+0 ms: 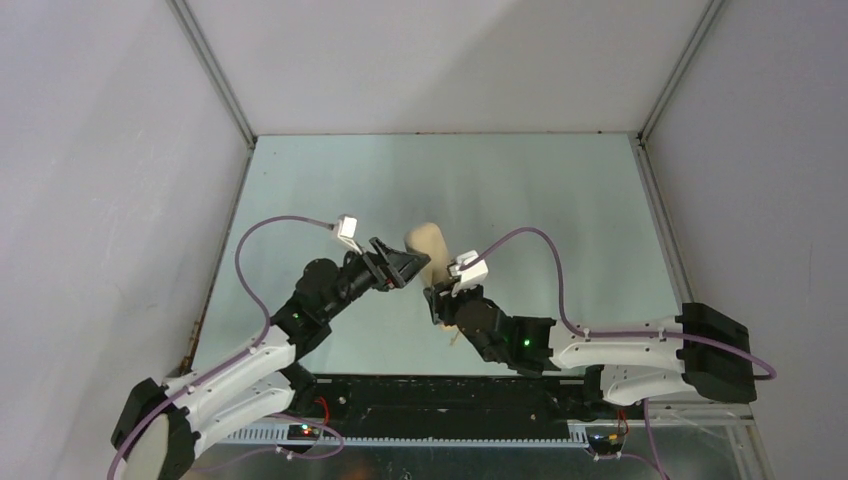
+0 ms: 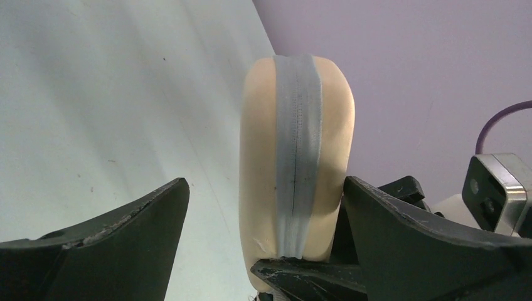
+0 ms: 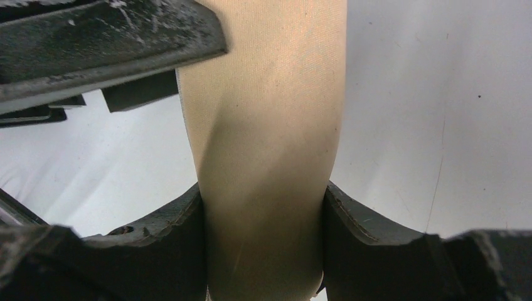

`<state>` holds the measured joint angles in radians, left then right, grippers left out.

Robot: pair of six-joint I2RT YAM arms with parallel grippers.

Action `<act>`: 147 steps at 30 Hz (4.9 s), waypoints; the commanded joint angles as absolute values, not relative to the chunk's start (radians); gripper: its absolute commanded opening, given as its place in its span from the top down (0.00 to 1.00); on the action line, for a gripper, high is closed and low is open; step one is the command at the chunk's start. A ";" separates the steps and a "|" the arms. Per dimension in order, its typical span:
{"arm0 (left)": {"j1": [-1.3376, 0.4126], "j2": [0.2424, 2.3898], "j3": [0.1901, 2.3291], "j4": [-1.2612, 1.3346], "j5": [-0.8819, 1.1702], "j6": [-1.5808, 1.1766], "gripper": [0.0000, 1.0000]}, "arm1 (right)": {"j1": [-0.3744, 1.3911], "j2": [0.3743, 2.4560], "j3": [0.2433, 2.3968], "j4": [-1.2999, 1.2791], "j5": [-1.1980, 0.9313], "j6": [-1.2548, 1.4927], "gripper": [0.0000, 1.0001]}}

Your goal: Open the umbrella

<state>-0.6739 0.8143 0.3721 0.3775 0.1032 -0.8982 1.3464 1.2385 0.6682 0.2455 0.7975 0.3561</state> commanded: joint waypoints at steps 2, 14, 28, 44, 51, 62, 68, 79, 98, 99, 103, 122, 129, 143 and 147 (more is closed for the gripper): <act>-0.709 0.862 0.391 0.480 0.088 -0.939 0.00 | 1.359 1.238 0.684 0.394 0.851 0.321 0.68; -0.763 0.987 0.433 0.589 0.109 -0.979 0.31 | 1.365 1.211 0.676 0.381 0.834 0.311 0.62; -0.718 0.960 0.516 0.498 0.187 -0.860 0.85 | 1.286 0.898 0.643 0.026 0.388 0.294 0.01; -0.647 0.926 0.938 -0.326 0.810 -0.196 0.80 | 0.798 0.747 0.699 0.179 -0.430 0.435 0.01; -0.659 0.919 0.892 -0.228 0.970 -0.196 0.80 | 0.795 0.805 0.716 0.300 -0.499 0.471 0.01; -0.663 0.888 0.873 -0.238 0.956 -0.183 0.80 | 0.853 0.973 0.720 0.560 -0.566 0.550 0.15; -0.663 0.879 0.873 -0.240 0.945 -0.180 0.80 | 0.890 1.021 0.733 0.569 -0.564 0.549 0.27; -0.662 0.871 0.862 -0.197 0.949 -0.217 0.66 | 0.906 0.992 0.733 0.548 -0.467 0.554 0.82; -0.668 0.917 0.873 -0.253 0.884 -0.210 0.01 | 0.900 0.875 0.713 0.708 -0.317 0.598 1.00; -0.671 0.918 0.869 -0.244 0.902 -0.222 0.02 | 0.900 0.878 0.713 0.706 -0.315 0.600 1.00; -0.674 0.920 0.860 -0.202 0.943 -0.253 0.13 | 0.900 0.899 0.713 0.709 -0.314 0.610 1.00; -0.674 0.948 0.952 -0.177 0.879 -0.372 0.94 | 0.893 0.802 0.709 0.375 -0.095 0.410 0.14; -0.651 1.022 1.046 -0.253 0.857 -0.359 0.96 | 0.905 0.664 0.655 0.167 0.094 0.236 0.06; -0.595 1.086 0.941 -0.113 0.969 -0.498 0.93 | 1.194 0.668 0.400 0.343 0.378 -0.052 0.13; -0.595 1.097 0.927 -0.081 0.989 -0.526 0.92 | 1.274 0.774 0.405 0.460 0.525 -0.119 0.19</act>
<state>-0.6006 1.1061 0.9176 -0.2081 0.9150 -0.4679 1.2121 0.7136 0.3855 0.2634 0.3271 -0.0097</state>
